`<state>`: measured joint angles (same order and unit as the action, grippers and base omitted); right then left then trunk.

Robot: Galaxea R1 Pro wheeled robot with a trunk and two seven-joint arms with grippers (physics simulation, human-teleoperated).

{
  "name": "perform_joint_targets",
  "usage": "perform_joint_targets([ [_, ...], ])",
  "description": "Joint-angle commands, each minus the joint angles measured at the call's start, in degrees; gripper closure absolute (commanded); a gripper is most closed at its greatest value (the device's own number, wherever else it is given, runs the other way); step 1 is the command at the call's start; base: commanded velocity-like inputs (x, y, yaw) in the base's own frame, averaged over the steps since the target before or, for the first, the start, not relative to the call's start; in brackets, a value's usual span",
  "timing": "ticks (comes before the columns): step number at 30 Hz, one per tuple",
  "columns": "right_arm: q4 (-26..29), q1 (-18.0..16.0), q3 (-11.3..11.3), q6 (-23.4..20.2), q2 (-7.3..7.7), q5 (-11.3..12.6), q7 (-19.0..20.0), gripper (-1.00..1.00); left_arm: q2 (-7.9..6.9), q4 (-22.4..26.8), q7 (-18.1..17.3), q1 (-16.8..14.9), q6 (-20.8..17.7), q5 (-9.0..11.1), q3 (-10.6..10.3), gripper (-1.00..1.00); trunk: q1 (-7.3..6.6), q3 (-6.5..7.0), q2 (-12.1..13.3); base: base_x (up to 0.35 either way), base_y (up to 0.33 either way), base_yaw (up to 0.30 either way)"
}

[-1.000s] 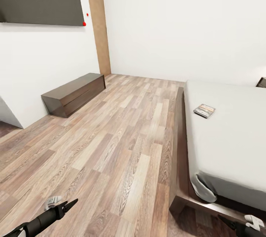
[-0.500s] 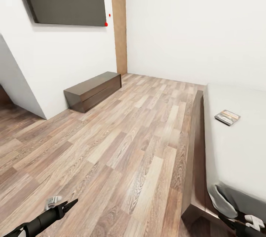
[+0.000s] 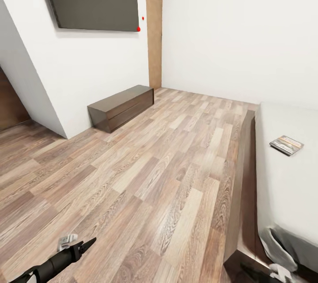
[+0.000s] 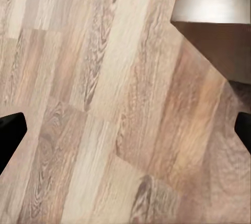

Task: In the bedroom, move the book from the bed onto either nightstand, and place the two sandals side by side next to the bed.

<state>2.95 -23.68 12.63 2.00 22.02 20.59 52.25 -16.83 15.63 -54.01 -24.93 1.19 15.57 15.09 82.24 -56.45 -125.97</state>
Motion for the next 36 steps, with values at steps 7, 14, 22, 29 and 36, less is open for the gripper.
perform_joint_targets([
  [7, -0.6, 0.0, 0.1, 1.7, -10.00, -9.4, -13.7, -1.00, 2.91, -2.8, 6.4, 0.0, 1.0, -3.5, -0.1, -1.00, -0.01, -0.05, 0.0, 0.000, 0.000, 0.001],
  [14, -0.7, 0.0, 0.2, 1.9, -11.18, -15.8, -14.9, -1.00, 4.48, -8.9, 12.1, 0.0, 8.2, -5.5, -0.1, -1.00, -0.01, -0.05, 0.0, 0.000, 0.000, 0.000],
  [22, -0.5, 0.0, 0.2, 1.9, -11.10, -16.2, -15.0, -1.00, 5.12, -9.8, 14.0, 0.0, 9.6, -5.6, -0.1, -1.00, -0.01, -0.05, 0.0, 0.033, 0.000, 0.000],
  [29, -0.5, -0.1, 0.2, 1.9, -11.03, -16.2, -15.0, -1.00, 5.22, -9.9, 14.1, 0.0, 9.7, -5.6, -0.1, -1.00, -0.01, -0.05, 0.0, 0.271, 0.000, 0.000],
  [36, -0.5, 0.0, 0.2, 1.9, -11.03, -16.2, -15.0, -1.00, 5.23, -9.9, 14.1, 0.0, 9.7, -5.6, -0.1, -1.00, -0.01, -0.05, 0.0, 0.324, 0.000, 0.000],
])
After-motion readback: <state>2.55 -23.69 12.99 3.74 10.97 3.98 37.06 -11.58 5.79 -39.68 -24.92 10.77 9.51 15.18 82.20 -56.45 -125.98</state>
